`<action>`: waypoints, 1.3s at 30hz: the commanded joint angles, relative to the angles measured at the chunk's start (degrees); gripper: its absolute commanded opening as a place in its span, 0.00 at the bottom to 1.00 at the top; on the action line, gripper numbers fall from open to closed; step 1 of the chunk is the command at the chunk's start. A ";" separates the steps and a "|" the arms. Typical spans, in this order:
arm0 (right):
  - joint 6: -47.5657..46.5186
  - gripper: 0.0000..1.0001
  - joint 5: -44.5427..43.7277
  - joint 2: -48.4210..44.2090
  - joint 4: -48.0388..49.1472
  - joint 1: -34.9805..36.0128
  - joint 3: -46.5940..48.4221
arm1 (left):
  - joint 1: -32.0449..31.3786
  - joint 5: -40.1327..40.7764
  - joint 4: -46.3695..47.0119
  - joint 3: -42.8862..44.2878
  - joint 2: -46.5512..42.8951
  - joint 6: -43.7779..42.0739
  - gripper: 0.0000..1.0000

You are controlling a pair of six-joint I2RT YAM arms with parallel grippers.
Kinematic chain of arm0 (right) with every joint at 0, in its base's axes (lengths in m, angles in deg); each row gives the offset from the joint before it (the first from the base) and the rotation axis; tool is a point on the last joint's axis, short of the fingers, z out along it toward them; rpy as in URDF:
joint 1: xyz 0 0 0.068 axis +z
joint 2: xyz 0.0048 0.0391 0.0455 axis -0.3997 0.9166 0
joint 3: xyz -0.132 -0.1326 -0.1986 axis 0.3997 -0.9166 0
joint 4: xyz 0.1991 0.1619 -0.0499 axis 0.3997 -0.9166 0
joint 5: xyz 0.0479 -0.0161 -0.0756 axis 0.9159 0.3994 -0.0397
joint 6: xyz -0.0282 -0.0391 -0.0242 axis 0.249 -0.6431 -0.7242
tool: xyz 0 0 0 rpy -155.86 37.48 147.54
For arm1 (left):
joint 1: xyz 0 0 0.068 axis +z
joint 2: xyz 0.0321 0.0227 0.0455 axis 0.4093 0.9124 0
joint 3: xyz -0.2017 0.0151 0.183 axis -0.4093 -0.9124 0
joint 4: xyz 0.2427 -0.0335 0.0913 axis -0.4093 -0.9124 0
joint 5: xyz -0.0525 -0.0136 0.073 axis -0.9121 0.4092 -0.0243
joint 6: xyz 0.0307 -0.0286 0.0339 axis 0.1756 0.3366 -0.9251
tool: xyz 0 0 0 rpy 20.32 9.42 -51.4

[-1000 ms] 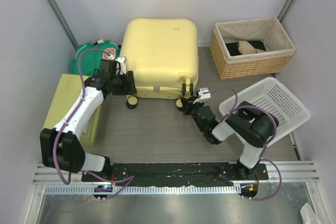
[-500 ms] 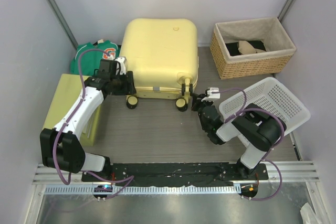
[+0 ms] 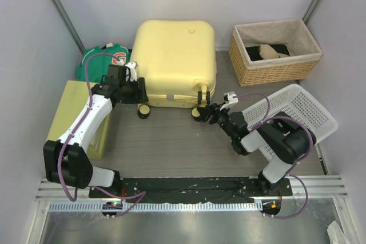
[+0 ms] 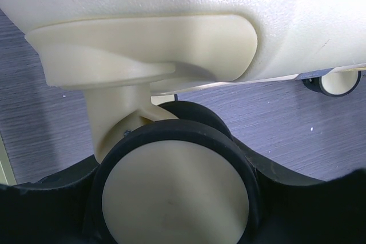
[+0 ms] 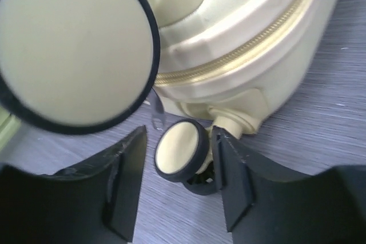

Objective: Open, take out, and arrange the luggage
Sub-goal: Unzip the luggage at the center of the board.

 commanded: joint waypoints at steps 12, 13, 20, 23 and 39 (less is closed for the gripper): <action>5.83 0.58 13.39 4.99 16.77 -2.83 6.94 | 0.92 -0.54 -0.73 1.24 -3.62 -1.06 0.00; 5.75 0.57 13.21 5.00 16.78 -2.83 7.29 | 0.92 -0.63 -0.73 1.15 -3.53 -0.97 0.00; 4.78 0.50 9.52 6.13 17.65 -2.83 8.61 | 0.92 -0.46 -0.82 1.15 -3.35 -1.06 0.00; 4.95 0.43 7.50 6.58 18.53 -2.83 8.78 | 0.92 -0.54 -0.82 1.15 -3.26 -1.06 0.00; 6.54 0.09 2.22 7.28 21.08 -2.75 8.26 | 1.00 -0.81 -0.90 1.15 -2.91 -0.80 0.00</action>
